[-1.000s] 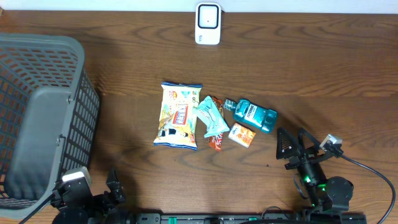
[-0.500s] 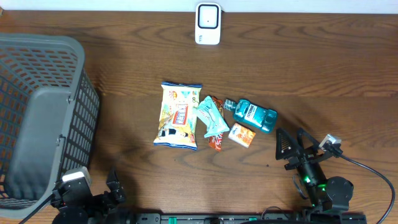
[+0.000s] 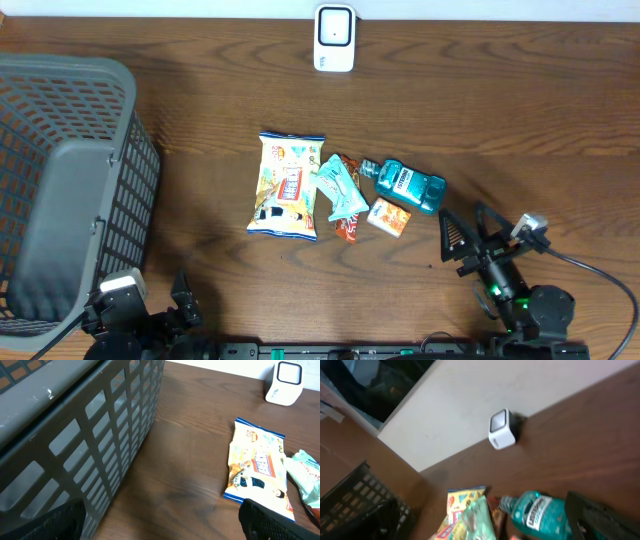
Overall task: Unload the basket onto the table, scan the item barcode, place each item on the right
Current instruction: 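Raise the right arm and reach toward the orange tissue pack, then lower the right gripper over the tissue pack and close on it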
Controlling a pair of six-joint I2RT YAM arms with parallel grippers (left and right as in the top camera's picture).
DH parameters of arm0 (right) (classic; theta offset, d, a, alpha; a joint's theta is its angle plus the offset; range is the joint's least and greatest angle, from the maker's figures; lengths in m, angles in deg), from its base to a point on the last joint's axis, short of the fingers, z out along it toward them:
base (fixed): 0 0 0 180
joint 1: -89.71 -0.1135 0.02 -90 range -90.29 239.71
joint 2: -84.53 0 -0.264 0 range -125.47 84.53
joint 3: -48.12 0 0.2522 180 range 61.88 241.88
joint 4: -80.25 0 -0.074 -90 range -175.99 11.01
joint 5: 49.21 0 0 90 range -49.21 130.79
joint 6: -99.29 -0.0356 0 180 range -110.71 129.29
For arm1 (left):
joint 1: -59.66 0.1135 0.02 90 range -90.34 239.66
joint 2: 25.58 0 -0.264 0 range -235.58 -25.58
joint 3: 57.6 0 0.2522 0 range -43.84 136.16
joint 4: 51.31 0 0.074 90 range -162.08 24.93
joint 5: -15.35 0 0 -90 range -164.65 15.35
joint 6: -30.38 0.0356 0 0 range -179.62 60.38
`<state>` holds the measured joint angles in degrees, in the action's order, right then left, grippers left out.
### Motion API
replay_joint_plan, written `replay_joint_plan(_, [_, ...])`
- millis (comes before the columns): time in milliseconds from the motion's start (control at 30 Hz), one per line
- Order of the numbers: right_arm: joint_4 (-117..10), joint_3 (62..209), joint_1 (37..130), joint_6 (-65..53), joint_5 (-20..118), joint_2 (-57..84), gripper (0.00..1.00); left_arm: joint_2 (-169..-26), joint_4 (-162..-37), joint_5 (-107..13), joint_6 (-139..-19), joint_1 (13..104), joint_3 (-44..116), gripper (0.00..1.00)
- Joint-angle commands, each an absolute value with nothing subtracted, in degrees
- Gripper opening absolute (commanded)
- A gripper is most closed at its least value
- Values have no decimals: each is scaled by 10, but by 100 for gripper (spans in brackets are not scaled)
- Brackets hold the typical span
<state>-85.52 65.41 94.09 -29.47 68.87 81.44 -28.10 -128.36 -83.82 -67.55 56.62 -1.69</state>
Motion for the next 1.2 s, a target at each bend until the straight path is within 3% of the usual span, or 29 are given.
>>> replay_joint_plan(0, [-817, 751, 944, -216, 669, 748, 99, -282, -1286, -841, -681, 568, -15, 98])
replay_joint_plan(267, [-662, 929, 939, -134, 648, 501, 99, -282, -1286, -841, -681, 568, -15, 98])
replay_joint_plan(600, [-357, 1222, 834, -78, 500, 179, 99, -282, -1286, -841, -681, 568, -15, 98])
replay_joint_plan(1167, [-356, 1248, 798, -78, 592, 22, 99, -282, -1286, -841, -681, 568, -15, 98])
